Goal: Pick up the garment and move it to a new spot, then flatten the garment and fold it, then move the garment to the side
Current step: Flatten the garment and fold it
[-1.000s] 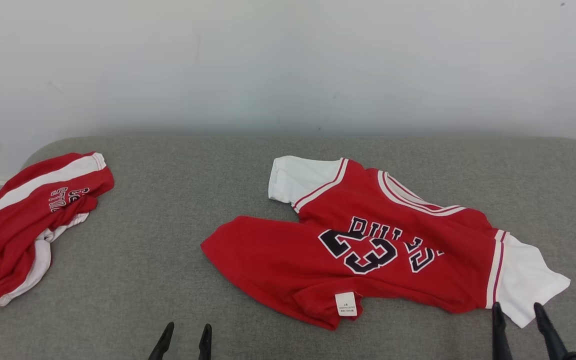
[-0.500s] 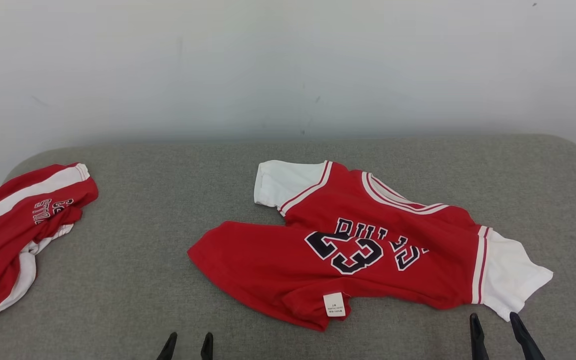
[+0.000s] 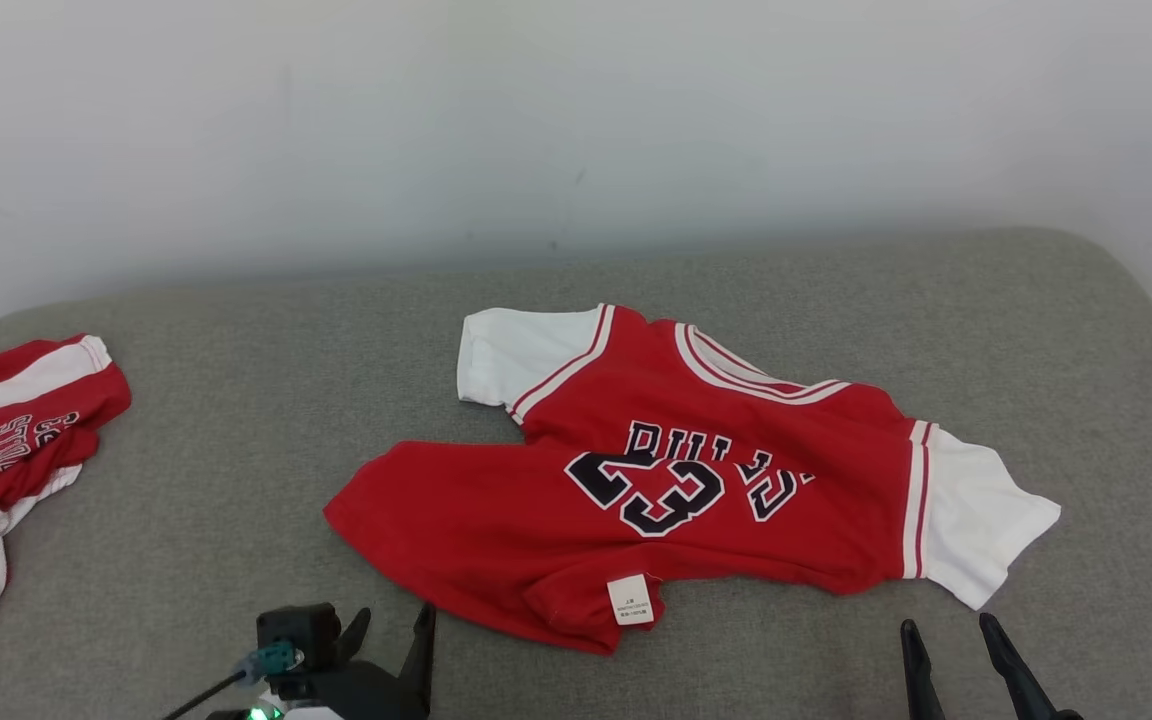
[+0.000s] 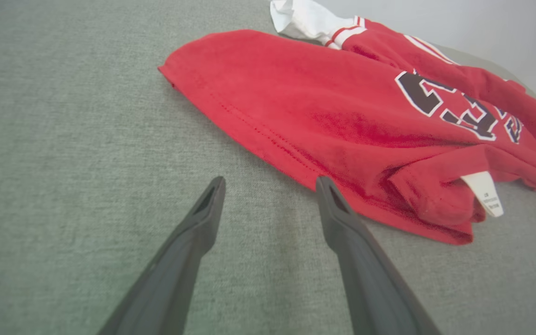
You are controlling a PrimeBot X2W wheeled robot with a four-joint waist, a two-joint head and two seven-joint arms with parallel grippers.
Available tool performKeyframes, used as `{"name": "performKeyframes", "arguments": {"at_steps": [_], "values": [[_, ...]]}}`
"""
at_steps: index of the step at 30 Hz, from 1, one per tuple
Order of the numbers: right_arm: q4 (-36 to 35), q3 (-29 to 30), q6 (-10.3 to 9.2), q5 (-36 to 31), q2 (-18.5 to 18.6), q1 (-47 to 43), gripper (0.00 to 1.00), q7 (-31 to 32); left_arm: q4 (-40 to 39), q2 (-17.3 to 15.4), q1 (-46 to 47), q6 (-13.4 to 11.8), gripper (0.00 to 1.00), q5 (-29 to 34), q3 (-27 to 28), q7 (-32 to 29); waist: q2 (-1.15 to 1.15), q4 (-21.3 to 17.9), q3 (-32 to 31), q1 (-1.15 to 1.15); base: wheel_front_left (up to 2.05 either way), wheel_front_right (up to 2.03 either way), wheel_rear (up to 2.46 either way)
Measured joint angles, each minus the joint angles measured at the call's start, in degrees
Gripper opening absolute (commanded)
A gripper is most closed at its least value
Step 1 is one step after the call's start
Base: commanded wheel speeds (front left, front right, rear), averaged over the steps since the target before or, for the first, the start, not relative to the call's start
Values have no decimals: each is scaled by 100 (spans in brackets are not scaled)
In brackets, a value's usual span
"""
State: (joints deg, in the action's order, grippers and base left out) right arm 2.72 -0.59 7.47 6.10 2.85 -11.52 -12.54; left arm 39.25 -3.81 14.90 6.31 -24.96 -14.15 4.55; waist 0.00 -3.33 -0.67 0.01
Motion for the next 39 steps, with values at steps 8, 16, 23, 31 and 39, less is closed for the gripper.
{"name": "performKeyframes", "arguments": {"at_steps": [8, 16, 23, 31, 39], "values": [[-51, -86, 0, -19, 1, 32, 100, 43, 936, 65, 767, -350, 100, -271, 67, -223, 0, -379, 159, 0, 0, 0, 0], [-55, -110, 0, -5, 1, 48, 100, 34, 1207, 87, 1000, -321, 0, -505, -59, 23, 0, -535, 322, 0, 0, 0, 0], [-51, -104, 0, 37, 1, 98, 100, -5, 1128, 23, 1415, -437, 0, -512, 22, 657, 0, -428, 382, 0, 0, 0, 0], [-74, -230, 0, 37, 0, 250, 100, -8, 1207, -604, 2215, -577, 0, -216, -47, 465, 0, -429, 606, 0, 0, 0, 0], [-70, -255, 0, 40, 1, 334, 100, -10, 1435, -972, 2684, -604, 32, -8, -164, 294, 0, -569, 848, 0, 0, 0, 0]]}}
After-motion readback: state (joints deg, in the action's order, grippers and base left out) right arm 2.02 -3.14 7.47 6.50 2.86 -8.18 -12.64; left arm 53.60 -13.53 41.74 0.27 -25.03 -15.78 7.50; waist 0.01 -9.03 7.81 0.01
